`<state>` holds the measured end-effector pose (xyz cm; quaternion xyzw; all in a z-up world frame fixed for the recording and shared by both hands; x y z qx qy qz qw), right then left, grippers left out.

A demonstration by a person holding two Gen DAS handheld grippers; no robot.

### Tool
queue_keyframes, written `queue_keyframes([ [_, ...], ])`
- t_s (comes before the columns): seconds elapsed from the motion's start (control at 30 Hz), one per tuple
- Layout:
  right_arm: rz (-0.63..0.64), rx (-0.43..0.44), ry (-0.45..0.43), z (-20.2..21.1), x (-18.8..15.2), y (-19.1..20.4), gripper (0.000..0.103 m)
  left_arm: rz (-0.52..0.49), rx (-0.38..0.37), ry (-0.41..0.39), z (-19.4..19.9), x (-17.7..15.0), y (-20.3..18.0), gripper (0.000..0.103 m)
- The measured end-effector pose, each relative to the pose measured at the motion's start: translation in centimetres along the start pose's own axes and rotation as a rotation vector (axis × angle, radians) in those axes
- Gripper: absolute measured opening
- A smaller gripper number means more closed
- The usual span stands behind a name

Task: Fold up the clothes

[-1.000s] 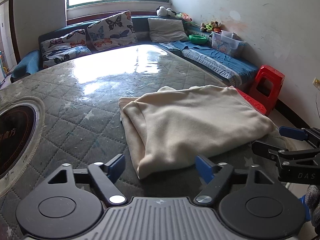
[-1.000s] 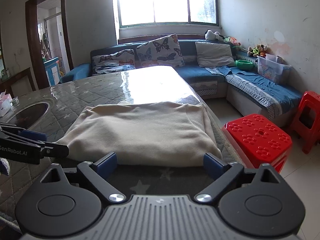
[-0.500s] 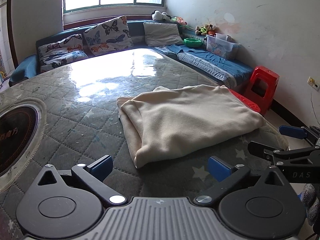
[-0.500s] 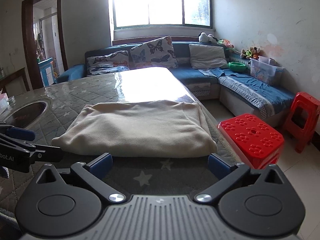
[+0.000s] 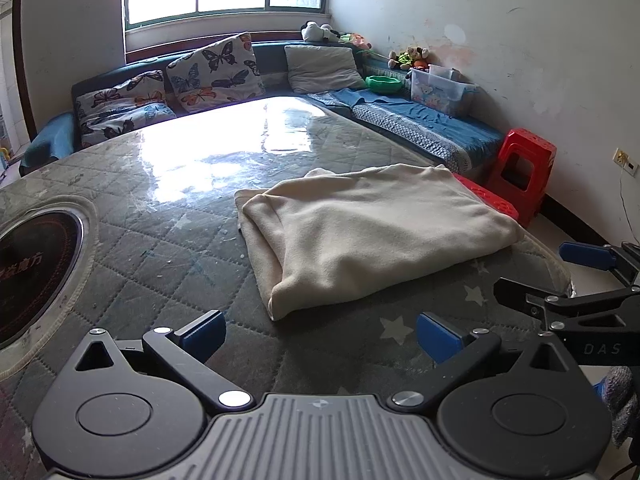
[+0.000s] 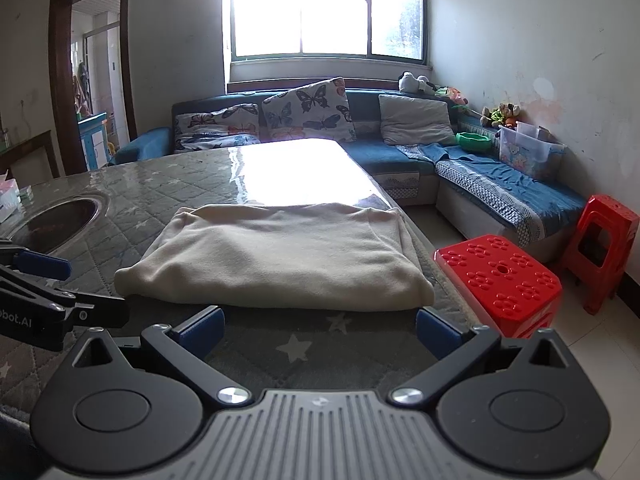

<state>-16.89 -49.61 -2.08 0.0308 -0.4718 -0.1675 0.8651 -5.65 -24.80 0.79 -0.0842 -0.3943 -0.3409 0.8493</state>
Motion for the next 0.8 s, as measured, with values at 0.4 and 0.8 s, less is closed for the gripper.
queue_keyframes([
  [0.4, -0.003, -0.012, -0.019, 1.2, -0.4, 0.1, 0.103, -0.018, 0.006, -0.009, 0.8, -0.5, -0.4, 0.103],
  [0.8, -0.025, -0.034, -0.014, 1.3, -0.8, -0.6, 0.103, -0.020, 0.021, 0.003, 0.6, -0.9, -0.4, 0.103],
])
Point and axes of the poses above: each gripper's, at about its wrist camera, not at the fingertips, and z roughly against the way its jaws point, y to its left, x to its top, the point moved 5 cm from there along -z, roughly the way its jaws point, and after that the axes turned 14 degrees about -z, right-handed, at the moved point
